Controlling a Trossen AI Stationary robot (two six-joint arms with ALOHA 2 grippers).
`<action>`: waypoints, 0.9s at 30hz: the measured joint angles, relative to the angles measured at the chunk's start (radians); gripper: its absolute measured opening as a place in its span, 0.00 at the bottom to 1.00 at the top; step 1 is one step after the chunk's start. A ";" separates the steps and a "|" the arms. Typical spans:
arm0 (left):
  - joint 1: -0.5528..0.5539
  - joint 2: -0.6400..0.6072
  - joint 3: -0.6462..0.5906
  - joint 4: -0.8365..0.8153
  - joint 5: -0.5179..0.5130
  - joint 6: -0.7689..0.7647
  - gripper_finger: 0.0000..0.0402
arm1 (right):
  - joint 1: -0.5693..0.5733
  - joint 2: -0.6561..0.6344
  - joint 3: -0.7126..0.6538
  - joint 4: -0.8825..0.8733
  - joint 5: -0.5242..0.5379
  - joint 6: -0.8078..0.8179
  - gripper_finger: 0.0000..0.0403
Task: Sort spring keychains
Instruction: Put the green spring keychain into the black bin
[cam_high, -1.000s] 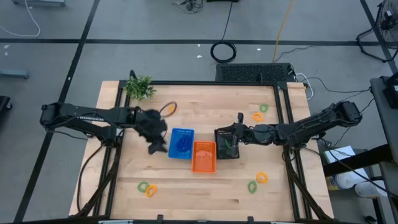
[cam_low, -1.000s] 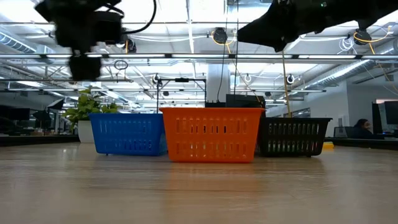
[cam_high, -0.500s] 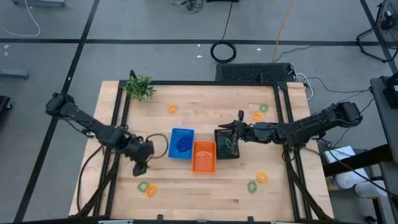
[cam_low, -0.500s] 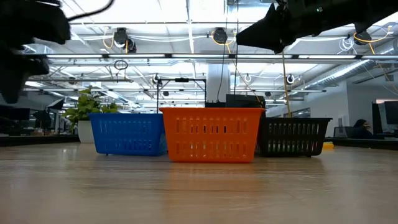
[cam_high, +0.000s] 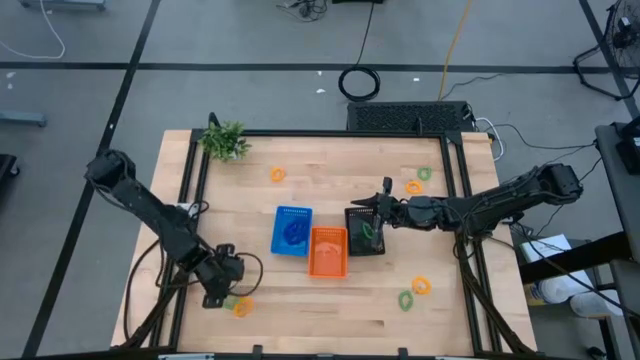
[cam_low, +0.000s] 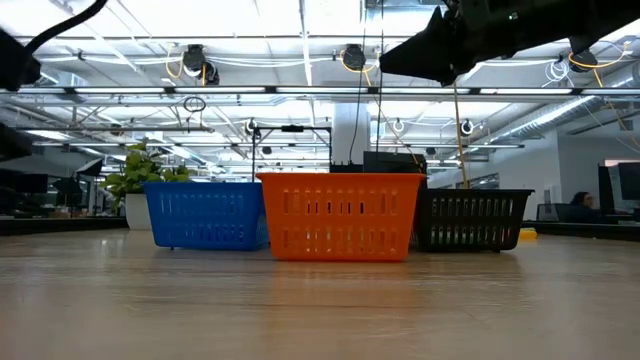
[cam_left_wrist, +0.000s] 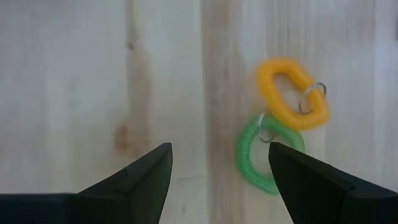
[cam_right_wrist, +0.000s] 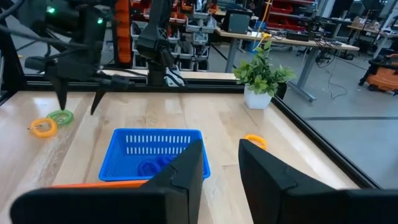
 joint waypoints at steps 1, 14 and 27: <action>-0.008 0.014 -0.002 0.012 0.000 -0.009 0.68 | 0.000 0.000 0.000 0.000 0.000 0.000 0.22; -0.115 0.168 0.005 0.052 -0.087 -0.143 0.68 | 0.000 0.000 0.000 0.001 0.000 0.000 0.22; -0.161 0.174 0.004 -0.044 -0.154 -0.266 0.59 | 0.000 0.000 0.000 0.000 0.000 0.003 0.22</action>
